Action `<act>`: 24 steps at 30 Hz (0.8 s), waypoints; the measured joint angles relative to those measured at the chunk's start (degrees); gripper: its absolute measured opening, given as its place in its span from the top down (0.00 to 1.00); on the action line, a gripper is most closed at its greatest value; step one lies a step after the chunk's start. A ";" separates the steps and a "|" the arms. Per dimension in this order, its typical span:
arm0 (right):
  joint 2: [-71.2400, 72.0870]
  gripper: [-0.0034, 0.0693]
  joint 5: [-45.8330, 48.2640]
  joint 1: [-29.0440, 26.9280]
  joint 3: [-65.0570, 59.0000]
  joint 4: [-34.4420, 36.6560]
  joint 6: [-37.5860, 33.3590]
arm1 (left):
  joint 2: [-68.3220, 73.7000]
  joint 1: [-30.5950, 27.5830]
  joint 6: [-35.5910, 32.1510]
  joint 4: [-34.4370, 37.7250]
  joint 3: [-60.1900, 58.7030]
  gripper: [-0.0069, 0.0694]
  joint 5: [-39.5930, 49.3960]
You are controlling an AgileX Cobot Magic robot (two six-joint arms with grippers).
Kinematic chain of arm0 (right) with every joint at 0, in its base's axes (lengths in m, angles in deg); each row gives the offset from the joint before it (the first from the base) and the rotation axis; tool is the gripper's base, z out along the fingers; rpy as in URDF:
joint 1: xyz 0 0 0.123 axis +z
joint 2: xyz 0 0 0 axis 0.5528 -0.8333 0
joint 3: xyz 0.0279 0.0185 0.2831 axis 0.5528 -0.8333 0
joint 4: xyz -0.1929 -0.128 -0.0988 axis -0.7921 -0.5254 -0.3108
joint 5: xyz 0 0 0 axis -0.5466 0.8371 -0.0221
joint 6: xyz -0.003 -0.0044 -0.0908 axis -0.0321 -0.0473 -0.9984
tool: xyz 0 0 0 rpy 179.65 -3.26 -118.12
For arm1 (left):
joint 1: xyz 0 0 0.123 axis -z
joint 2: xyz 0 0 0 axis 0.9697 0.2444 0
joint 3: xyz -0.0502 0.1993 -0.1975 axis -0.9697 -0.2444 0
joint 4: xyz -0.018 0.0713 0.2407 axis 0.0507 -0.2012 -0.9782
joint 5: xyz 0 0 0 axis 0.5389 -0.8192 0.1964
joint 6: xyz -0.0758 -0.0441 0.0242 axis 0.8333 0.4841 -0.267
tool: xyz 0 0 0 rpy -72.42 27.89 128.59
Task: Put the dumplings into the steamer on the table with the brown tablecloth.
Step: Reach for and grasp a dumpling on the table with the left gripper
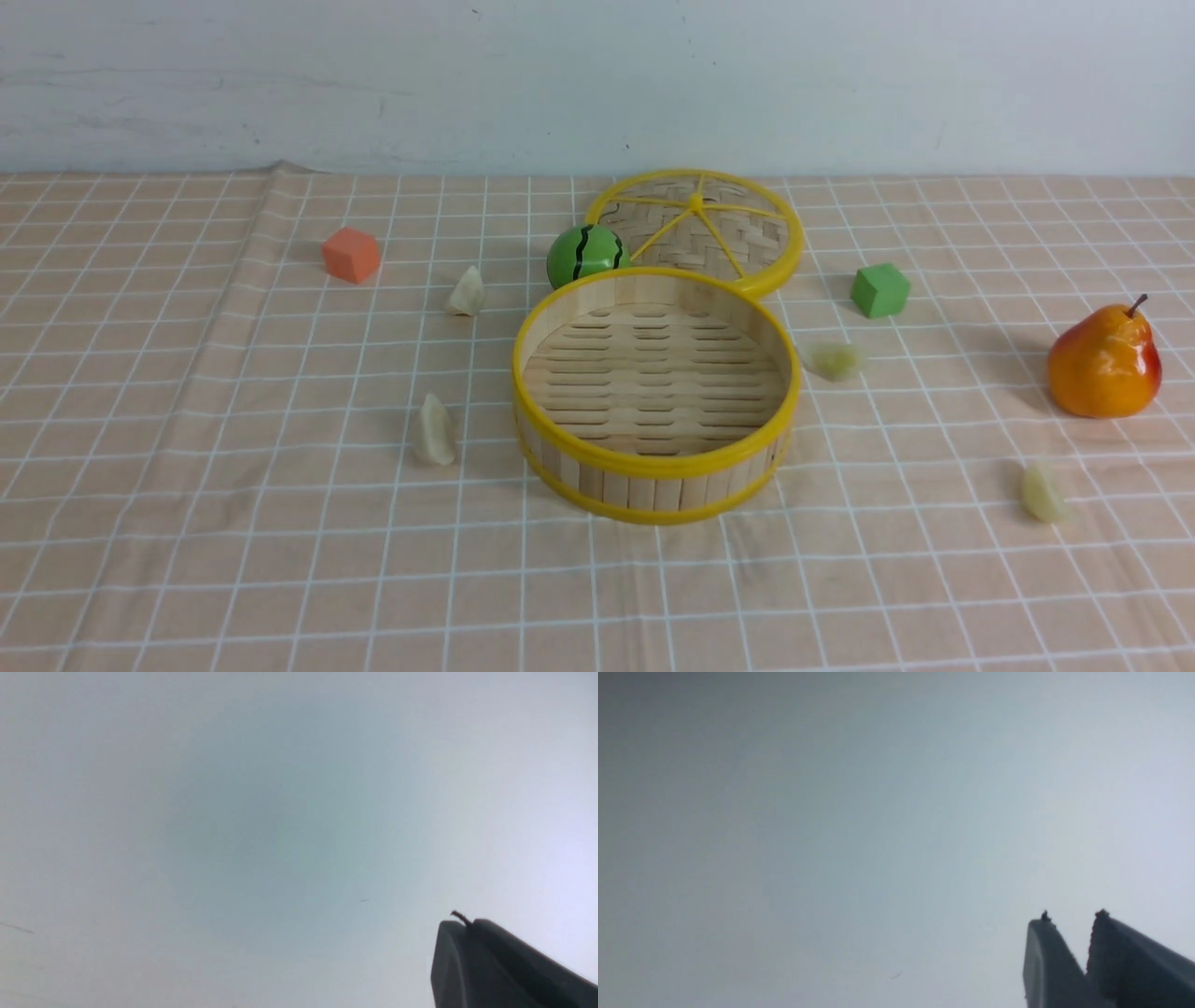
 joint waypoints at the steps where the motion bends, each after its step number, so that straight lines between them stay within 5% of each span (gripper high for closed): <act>1: -2.08 0.79 0.71 0.00 1.92 0.78 0.00 | 3.39 0.00 0.00 -2.11 2.51 0.93 2.21; 7: -13.22 0.98 16.67 0.00 7.38 -1.93 -2.58 | 26.30 0.00 2.54 -7.30 8.38 0.93 11.04; 13: -23.42 0.98 42.21 0.00 7.50 -6.41 -2.22 | 44.04 1.21 2.89 -1.54 12.28 0.93 30.13; 17: -28.39 0.98 55.54 0.00 7.50 -5.68 0.00 | 52.51 5.39 -10.23 11.21 16.60 0.93 37.16; 24: -30.72 0.98 58.00 0.00 11.03 -2.20 0.42 | 66.10 7.14 -31.85 33.77 28.87 0.93 39.10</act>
